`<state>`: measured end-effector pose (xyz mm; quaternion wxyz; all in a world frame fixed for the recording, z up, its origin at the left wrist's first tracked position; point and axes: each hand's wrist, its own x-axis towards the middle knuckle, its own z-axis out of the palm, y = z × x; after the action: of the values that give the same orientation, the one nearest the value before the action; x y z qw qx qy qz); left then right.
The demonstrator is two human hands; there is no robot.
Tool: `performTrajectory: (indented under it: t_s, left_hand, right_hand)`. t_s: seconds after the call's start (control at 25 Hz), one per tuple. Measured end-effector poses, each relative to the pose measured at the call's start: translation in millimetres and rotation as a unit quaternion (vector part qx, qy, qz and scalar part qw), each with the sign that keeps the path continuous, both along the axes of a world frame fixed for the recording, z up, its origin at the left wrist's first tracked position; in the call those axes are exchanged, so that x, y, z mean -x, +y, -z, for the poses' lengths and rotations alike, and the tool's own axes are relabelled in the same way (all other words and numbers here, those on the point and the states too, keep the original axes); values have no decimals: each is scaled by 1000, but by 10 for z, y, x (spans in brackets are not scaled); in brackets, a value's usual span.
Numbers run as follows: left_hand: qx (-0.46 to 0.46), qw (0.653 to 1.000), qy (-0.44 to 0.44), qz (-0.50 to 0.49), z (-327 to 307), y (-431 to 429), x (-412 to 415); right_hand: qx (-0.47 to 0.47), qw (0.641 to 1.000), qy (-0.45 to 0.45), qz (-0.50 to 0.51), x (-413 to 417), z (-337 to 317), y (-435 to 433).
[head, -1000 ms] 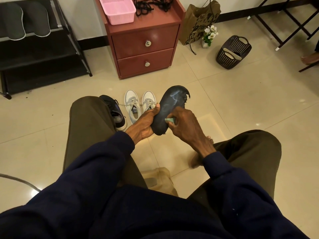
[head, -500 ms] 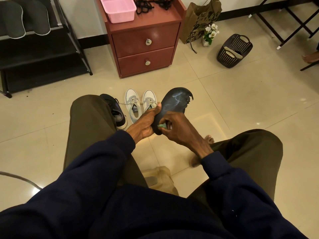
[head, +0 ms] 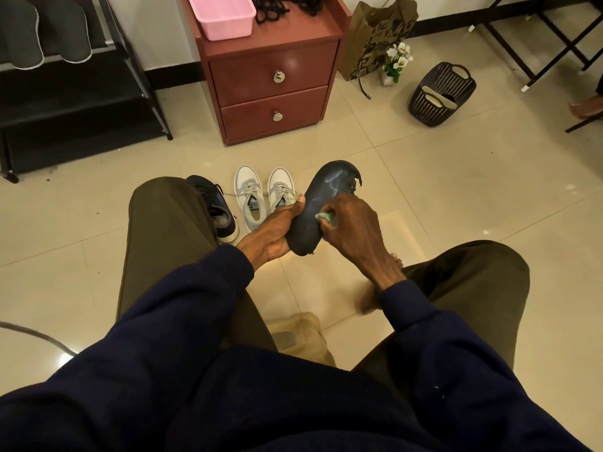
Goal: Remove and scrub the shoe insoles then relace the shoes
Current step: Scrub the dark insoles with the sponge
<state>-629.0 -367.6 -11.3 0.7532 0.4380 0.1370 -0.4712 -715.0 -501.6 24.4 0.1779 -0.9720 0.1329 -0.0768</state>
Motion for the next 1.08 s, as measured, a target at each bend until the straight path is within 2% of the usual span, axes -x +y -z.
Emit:
performTrajectory:
  t_s: [0.08, 0.16, 0.24, 0.36, 0.44, 0.56, 0.64, 0.68, 0.76, 0.84, 0.88, 1.0, 1.08]
  left_hand:
    - [-6, 1000, 3, -5, -3, -5, 3]
    - [-13, 1000, -1, 14, -10, 3, 18]
    - [-6, 999, -7, 40, -9, 9, 17]
    - [1, 999, 1, 44, -5, 2, 7]
    - [-1, 999, 7, 47, -24, -3, 11]
    - [1, 998, 38, 47, -87, 15, 27]
    - [-8, 998, 52, 47, -91, 19, 38]
    - [-14, 997, 57, 45, -93, 20, 49]
    - [-10, 996, 70, 53, -118, 18, 70]
    - [-10, 995, 75, 67, -157, 29, 85]
    - [-9, 994, 73, 76, -175, 33, 87]
    - [-18, 995, 62, 83, -170, 45, 79]
    - [-12, 994, 65, 82, -167, 44, 77]
  right_hand:
    - [-16, 1000, -7, 4, 18, 16, -25]
    - [-96, 991, 15, -87, 34, -8, 123]
    - [-119, 984, 30, -128, 28, -4, 182]
    - [-45, 999, -18, 1, -19, 53, -45]
    - [-53, 996, -41, 58, -13, 75, -131]
    - [-136, 988, -15, -73, 3, 41, 51]
    - [-134, 983, 3, -129, 7, 33, 120]
    - [-111, 988, -4, -109, -10, 49, 84]
    - [-59, 998, -32, -9, -33, 96, -82]
    - [-51, 996, -55, 55, -8, 137, -169]
    - [-67, 995, -62, 45, 2, 144, -138]
    - [-139, 986, -10, -93, 18, 85, 96]
    - [-143, 983, 0, -111, -4, 59, 94]
